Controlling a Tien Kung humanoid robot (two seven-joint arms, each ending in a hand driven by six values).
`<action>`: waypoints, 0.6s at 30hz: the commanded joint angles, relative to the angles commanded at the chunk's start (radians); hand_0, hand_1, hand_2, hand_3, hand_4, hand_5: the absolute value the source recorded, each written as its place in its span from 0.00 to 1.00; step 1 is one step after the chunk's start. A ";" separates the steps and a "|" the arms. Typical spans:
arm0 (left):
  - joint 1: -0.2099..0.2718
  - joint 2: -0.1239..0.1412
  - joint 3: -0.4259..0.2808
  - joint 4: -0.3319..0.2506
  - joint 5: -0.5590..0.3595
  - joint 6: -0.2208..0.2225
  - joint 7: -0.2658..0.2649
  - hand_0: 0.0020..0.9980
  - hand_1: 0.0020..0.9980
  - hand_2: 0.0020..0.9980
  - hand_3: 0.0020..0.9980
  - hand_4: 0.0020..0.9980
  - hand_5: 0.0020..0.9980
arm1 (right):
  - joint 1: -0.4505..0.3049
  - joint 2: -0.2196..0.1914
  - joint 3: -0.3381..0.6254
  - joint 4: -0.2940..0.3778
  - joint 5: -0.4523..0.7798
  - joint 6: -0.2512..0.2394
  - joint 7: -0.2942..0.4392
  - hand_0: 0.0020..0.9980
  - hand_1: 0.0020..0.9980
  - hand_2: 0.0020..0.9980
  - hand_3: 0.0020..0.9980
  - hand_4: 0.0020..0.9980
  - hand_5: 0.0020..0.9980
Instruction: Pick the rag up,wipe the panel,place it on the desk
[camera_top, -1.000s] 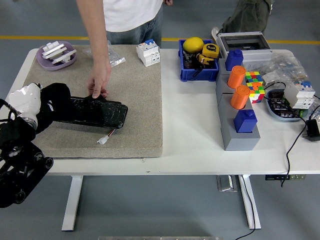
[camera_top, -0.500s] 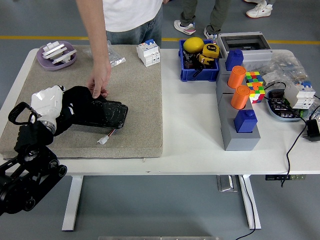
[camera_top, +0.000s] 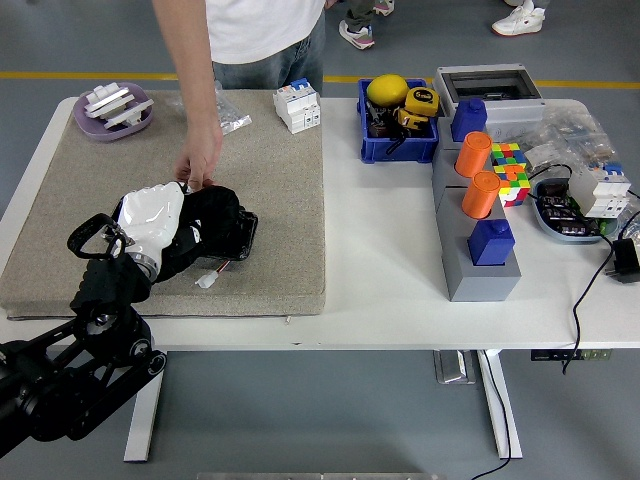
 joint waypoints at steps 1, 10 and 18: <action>-0.003 -0.002 0.008 -0.006 -0.001 -0.001 0.000 0.21 0.28 0.54 0.54 0.44 0.00 | 0.000 0.000 0.000 0.000 -0.002 0.000 0.000 0.75 0.60 0.61 0.56 0.94 0.46; -0.018 -0.019 0.057 -0.036 -0.008 -0.004 0.000 0.21 0.28 0.54 0.54 0.45 0.00 | 0.001 0.002 0.001 0.000 -0.003 0.002 0.000 0.75 0.60 0.61 0.56 0.94 0.46; -0.012 -0.022 0.055 -0.034 -0.017 -0.001 0.000 0.21 0.28 0.54 0.54 0.45 0.00 | 0.000 0.002 -0.003 0.000 -0.003 0.005 -0.002 0.75 0.60 0.61 0.56 0.94 0.47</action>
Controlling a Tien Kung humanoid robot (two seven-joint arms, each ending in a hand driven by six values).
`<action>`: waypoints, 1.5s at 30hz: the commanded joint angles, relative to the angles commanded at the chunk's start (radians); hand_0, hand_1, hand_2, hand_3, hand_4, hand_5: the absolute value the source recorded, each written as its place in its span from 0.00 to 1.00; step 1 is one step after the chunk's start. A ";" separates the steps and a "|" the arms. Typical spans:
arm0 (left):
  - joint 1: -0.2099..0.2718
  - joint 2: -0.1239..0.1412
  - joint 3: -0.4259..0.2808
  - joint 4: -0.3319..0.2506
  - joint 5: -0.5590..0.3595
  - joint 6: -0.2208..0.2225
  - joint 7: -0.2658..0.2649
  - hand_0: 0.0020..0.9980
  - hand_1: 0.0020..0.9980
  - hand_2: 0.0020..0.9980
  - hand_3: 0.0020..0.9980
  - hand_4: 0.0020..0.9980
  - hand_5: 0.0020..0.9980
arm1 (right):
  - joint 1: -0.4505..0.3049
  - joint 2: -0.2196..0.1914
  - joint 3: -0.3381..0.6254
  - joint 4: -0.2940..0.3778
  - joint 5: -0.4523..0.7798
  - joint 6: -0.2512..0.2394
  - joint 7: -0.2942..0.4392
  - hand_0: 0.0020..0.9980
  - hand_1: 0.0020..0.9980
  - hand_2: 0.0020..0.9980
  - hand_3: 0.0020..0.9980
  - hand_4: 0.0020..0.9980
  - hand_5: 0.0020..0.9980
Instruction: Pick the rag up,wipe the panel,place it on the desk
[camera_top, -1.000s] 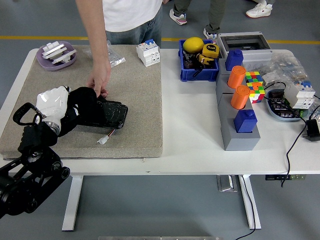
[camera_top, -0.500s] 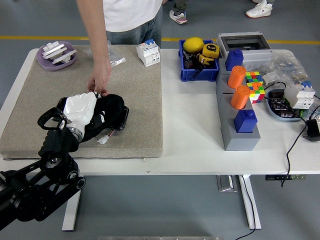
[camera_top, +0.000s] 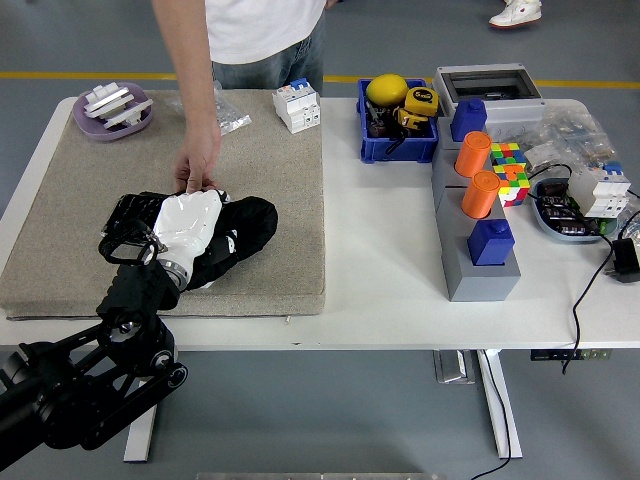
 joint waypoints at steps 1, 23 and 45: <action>0.003 0.002 -0.006 0.003 -0.002 0.000 0.000 0.21 0.28 0.54 0.54 0.45 0.00 | 0.000 0.000 0.002 0.000 -0.002 0.000 0.000 0.75 0.60 0.61 0.56 0.94 0.47; 0.027 0.053 -0.148 0.112 0.003 0.001 0.000 0.21 0.28 0.54 0.55 0.47 0.00 | 0.000 0.002 0.032 0.002 -0.033 -0.002 -0.001 0.75 0.60 0.61 0.56 0.94 0.47; 0.059 0.094 -0.316 0.199 0.022 0.011 0.000 0.21 0.28 0.54 0.55 0.47 0.00 | -0.004 0.002 0.057 0.002 -0.059 0.000 -0.005 0.75 0.60 0.62 0.56 0.94 0.47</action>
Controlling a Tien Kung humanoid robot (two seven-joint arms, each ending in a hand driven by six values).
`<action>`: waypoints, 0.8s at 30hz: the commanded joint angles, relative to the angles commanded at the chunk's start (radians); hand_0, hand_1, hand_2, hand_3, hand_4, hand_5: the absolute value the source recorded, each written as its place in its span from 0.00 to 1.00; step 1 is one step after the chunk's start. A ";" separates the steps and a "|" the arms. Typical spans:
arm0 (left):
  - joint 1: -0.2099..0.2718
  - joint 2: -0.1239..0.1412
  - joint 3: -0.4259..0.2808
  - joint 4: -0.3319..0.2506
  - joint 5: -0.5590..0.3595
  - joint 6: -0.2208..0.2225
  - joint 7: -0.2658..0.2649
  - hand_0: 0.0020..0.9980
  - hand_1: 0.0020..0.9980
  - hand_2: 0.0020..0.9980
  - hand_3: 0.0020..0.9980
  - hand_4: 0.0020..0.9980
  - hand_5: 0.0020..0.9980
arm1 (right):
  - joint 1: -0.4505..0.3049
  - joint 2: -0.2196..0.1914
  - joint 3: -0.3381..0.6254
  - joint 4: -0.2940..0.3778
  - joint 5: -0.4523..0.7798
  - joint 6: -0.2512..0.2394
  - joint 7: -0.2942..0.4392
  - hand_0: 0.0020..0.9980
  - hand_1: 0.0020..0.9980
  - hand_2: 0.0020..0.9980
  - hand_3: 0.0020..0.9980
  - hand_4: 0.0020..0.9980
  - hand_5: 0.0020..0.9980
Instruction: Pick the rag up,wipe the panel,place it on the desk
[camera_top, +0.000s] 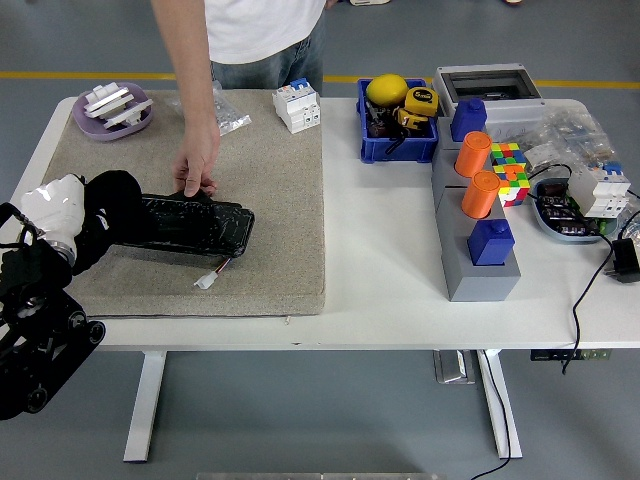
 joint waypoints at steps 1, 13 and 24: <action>0.001 0.001 -0.002 0.000 0.004 0.001 0.000 0.21 0.28 0.54 0.55 0.47 0.00 | 0.000 0.000 0.000 0.000 0.000 0.000 0.000 0.75 0.60 0.61 0.56 0.94 0.47; -0.007 -0.005 0.005 0.001 -0.003 0.001 0.000 0.21 0.28 0.55 0.55 0.47 0.00 | -0.002 -0.001 0.011 0.003 -0.016 -0.003 0.001 0.75 0.60 0.61 0.56 0.94 0.47; -0.019 -0.030 0.119 -0.090 -0.022 -0.004 0.000 0.21 0.28 0.55 0.55 0.47 0.00 | -0.002 -0.003 0.014 0.002 -0.022 -0.003 0.002 0.75 0.60 0.62 0.56 0.95 0.47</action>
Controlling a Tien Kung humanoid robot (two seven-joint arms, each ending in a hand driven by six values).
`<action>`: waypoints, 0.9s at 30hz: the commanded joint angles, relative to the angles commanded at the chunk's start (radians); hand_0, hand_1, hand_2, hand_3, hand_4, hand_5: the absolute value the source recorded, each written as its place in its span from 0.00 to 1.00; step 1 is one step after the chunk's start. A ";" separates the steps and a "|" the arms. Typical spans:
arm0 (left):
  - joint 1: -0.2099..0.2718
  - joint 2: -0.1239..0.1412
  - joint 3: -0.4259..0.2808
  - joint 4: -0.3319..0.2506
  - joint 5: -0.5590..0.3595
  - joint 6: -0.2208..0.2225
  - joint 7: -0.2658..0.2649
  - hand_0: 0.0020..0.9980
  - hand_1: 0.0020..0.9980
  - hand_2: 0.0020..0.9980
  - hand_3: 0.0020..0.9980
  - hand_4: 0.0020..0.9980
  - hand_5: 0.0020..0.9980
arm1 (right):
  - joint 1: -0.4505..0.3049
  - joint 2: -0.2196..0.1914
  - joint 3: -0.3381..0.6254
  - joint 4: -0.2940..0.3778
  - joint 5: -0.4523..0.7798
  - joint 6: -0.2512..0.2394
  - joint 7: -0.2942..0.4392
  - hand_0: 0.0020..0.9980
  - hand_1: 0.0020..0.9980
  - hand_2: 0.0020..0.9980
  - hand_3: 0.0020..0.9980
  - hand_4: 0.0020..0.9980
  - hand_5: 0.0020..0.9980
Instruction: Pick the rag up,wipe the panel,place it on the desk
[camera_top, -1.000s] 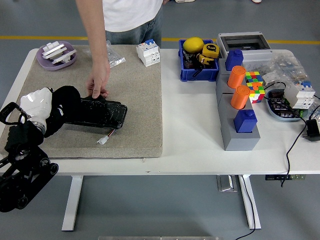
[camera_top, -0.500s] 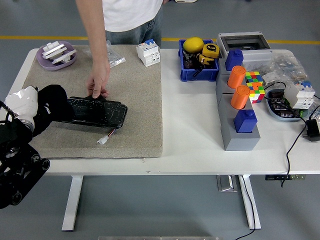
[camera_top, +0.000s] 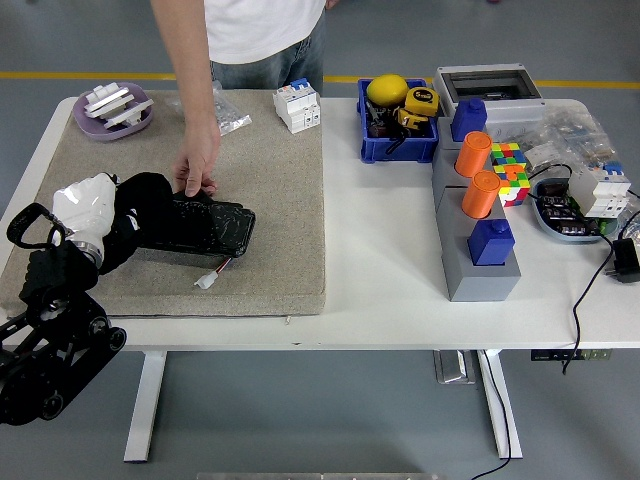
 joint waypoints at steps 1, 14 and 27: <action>-0.001 -0.003 0.014 -0.008 -0.001 -0.001 0.000 0.21 0.28 0.55 0.55 0.47 0.00 | 0.000 0.000 -0.001 0.000 0.000 0.000 0.000 0.75 0.60 0.62 0.56 0.95 0.47; -0.025 -0.030 0.154 -0.104 -0.023 -0.012 0.000 0.21 0.28 0.55 0.55 0.47 0.00 | 0.000 -0.002 0.001 0.000 -0.005 0.000 0.000 0.75 0.60 0.61 0.56 0.95 0.47; -0.060 -0.078 0.218 -0.094 -0.040 -0.013 0.000 0.21 0.28 0.55 0.55 0.48 0.00 | 0.004 -0.002 -0.005 0.000 -0.001 0.000 0.000 0.75 0.60 0.61 0.56 0.95 0.47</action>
